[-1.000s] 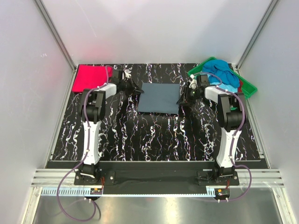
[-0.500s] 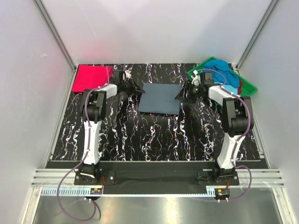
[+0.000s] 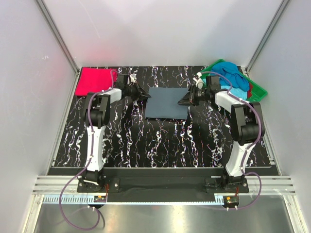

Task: Fold and stack the t-shirts
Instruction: Fold the tshirt

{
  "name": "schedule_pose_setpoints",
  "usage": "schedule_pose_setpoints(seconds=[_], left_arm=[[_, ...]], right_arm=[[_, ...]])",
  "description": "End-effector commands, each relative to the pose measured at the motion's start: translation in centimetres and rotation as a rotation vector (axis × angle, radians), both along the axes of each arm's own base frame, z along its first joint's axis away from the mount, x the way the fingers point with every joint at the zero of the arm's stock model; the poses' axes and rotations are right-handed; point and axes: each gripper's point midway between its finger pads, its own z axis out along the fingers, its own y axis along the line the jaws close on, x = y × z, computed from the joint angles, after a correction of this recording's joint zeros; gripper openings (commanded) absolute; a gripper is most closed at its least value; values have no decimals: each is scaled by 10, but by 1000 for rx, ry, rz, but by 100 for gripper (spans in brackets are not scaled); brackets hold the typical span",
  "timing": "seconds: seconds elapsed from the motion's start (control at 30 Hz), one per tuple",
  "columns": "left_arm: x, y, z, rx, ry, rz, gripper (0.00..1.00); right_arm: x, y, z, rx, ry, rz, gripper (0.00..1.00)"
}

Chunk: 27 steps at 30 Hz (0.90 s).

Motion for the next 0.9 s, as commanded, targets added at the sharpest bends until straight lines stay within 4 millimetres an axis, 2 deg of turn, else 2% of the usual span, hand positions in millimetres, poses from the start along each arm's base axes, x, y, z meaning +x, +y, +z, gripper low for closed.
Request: schedule_pose_setpoints(seconds=[0.0,0.1,0.17,0.27,0.33,0.4,0.43,0.47,0.5,0.57,0.6,0.77,0.87], left_arm=[[-9,2,-4,22,37,0,0],[-9,2,-5,17,28,-11,0],[-9,2,-1,11,15,-24,0],[-6,3,8,7,-10,-31,1],[-5,3,11,8,-25,-39,9],[-5,2,15,0,-46,-58,21],[-7,1,17,-4,-50,-69,26],[-9,2,18,0,-57,-75,36],[-8,3,25,16,-88,-82,38],[-12,10,22,69,-83,-62,44],[-13,12,27,87,-97,-62,46],[-18,20,34,157,-124,-54,48],[-17,28,39,233,-155,-36,48]], right_arm=[[0,13,-13,76,24,56,21],[-3,0,-47,34,71,26,22],[-1,-7,-55,4,66,5,23],[4,-13,-58,-23,62,-26,27],[9,-16,-60,-39,63,-50,27],[12,-19,-61,-62,74,-69,30],[11,-18,-57,-54,75,-64,31],[10,-18,-45,-48,59,-67,31],[9,-18,-38,-45,43,-66,34],[7,-19,-22,-47,11,-73,37],[6,-19,-6,-46,-24,-75,39],[-4,-19,33,-29,-92,-70,39],[-8,-20,44,-24,-110,-70,40]])
